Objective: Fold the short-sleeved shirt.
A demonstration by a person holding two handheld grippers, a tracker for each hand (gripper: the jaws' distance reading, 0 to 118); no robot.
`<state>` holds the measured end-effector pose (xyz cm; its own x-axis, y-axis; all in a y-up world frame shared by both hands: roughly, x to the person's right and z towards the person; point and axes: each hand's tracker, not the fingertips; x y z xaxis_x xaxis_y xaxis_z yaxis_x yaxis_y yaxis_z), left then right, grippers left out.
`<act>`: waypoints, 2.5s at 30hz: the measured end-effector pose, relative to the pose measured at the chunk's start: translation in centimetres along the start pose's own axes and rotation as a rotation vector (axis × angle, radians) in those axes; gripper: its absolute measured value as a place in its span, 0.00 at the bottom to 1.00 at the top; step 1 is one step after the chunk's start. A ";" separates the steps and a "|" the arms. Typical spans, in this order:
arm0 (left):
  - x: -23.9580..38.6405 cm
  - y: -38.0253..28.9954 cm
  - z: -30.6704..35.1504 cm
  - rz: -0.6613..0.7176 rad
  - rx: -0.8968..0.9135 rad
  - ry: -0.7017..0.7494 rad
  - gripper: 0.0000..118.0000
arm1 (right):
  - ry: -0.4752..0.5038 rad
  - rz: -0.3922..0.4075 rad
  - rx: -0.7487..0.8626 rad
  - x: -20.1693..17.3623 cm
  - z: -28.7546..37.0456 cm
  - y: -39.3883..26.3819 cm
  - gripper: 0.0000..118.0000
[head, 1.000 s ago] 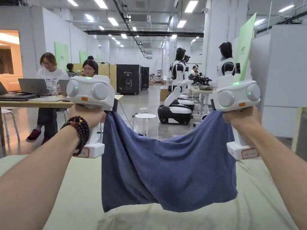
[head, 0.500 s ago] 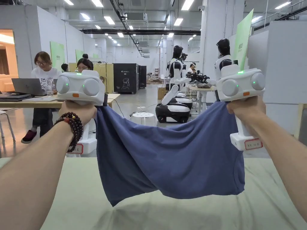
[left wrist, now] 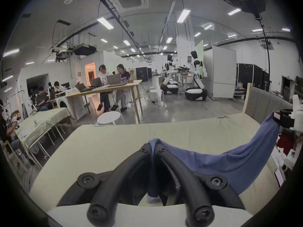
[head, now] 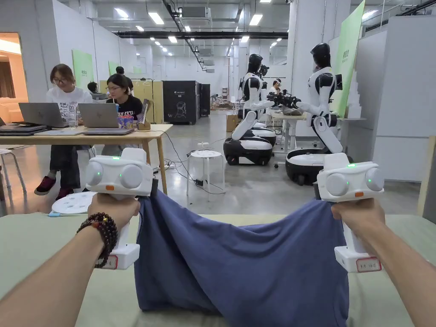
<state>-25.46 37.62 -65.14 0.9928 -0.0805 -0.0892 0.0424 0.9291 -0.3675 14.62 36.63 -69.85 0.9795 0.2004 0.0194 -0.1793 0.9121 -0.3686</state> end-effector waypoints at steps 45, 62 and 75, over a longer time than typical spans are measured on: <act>-5.1 -38.8 24.7 -0.073 -0.352 -0.113 0.02 | 0.169 0.371 -0.400 2.4 25.2 -38.1 0.01; -4.6 -32.3 25.2 -0.026 -0.195 -0.123 0.06 | 0.161 0.120 -0.225 5.9 26.4 -30.4 0.20; -3.3 -30.6 22.7 -0.003 -0.200 -0.125 0.00 | 0.153 0.121 -0.210 4.6 25.8 -29.0 0.00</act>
<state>-27.52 17.68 -32.60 0.9994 -0.0263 0.0231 0.0346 0.8377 -0.5450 21.96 20.35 -35.08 0.9574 0.2326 -0.1713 -0.2887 0.7876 -0.5444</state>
